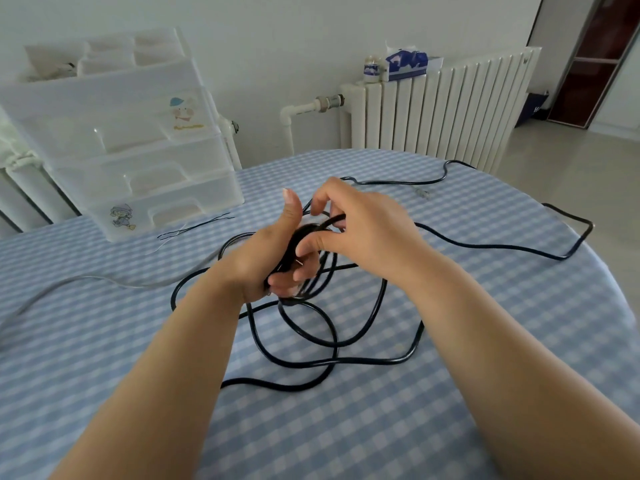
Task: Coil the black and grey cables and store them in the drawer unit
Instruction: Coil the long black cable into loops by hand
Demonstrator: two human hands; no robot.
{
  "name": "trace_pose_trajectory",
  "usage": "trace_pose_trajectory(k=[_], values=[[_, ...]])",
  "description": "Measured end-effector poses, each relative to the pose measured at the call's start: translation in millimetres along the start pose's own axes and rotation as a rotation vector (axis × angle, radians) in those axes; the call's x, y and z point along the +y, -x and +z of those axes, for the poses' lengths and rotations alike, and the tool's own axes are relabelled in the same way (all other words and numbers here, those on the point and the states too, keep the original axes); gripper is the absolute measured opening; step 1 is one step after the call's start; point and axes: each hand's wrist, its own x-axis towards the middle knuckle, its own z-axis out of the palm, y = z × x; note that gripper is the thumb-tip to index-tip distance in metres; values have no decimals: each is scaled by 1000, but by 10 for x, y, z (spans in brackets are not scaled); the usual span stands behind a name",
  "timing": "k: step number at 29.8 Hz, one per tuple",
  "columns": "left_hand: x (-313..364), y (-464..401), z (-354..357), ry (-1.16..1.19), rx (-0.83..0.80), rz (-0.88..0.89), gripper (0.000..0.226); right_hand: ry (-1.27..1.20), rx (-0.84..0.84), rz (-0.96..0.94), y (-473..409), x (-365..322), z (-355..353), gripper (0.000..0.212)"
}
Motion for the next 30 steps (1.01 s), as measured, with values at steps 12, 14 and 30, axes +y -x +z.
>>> trace_pose_trajectory(k=[12, 14, 30], values=[[-83, -9, -174, 683, -435, 11, 31, -906, -237, 265, -96, 146, 57, 40], [-85, -4, -159, 646, -308, 10, 40, -861, -192, 288, -99, 126, 101, 44], [79, 3, -38, 386, 240, 24, 44, -273, 329, 114, -137, 249, 192, 17]])
